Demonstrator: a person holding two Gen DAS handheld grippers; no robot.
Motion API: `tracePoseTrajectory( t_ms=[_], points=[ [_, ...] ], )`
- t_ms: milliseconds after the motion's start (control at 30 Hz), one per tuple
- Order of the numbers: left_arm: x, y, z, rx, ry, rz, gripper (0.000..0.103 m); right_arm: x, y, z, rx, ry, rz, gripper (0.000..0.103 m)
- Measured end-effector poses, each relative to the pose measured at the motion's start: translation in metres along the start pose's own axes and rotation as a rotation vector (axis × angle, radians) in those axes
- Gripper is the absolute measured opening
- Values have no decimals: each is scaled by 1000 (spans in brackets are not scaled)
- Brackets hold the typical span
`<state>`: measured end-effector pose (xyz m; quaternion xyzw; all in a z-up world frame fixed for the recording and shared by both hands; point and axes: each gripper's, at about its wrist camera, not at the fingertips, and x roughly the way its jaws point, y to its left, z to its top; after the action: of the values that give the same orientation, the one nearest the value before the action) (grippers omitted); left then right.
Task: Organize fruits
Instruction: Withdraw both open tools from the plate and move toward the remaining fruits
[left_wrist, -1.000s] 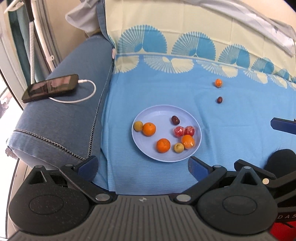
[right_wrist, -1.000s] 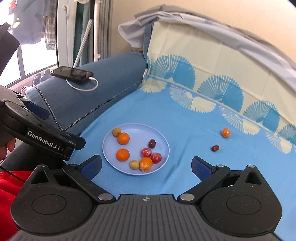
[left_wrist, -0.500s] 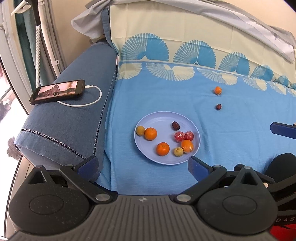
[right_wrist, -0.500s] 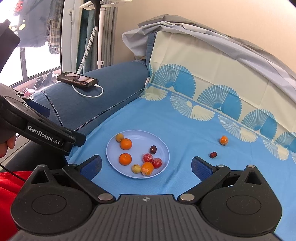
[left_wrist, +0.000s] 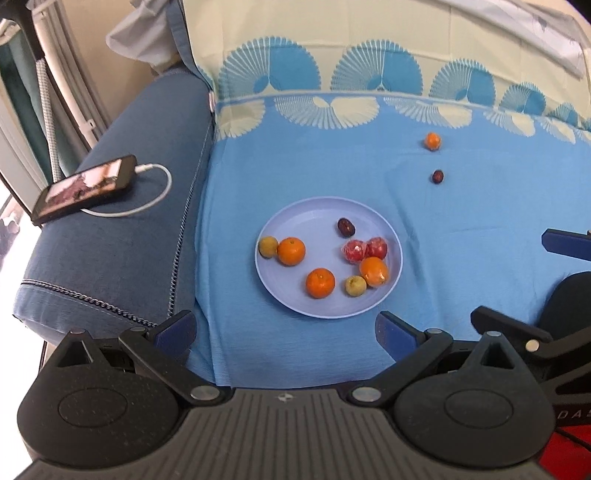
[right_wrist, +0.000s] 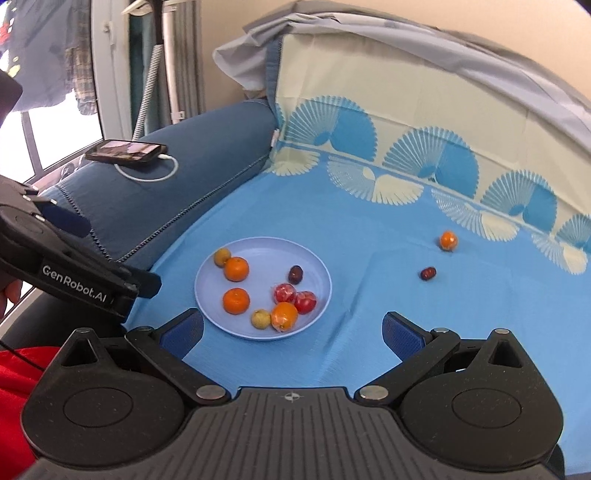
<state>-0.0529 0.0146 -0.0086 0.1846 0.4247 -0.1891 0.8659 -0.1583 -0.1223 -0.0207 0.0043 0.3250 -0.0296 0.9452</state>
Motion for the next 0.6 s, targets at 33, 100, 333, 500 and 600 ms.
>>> tracePoseTrajectory(
  t_ms=[33, 100, 333, 500, 600],
  points=[
    [4, -1, 2, -1, 11, 1, 103, 2, -3, 0, 9, 3, -2, 102],
    [10, -2, 8, -9, 27, 1, 103, 7, -10, 0, 30, 8, -8, 102],
    [26, -9, 37, -37, 37, 4, 103, 28, -38, 3, 117, 25, -33, 102],
    [41, -19, 59, -21, 47, 11, 103, 50, -62, 4, 174, 42, -59, 102],
    [54, -26, 73, -9, 60, 13, 103, 71, -83, 5, 219, 61, -86, 102]
  ],
)
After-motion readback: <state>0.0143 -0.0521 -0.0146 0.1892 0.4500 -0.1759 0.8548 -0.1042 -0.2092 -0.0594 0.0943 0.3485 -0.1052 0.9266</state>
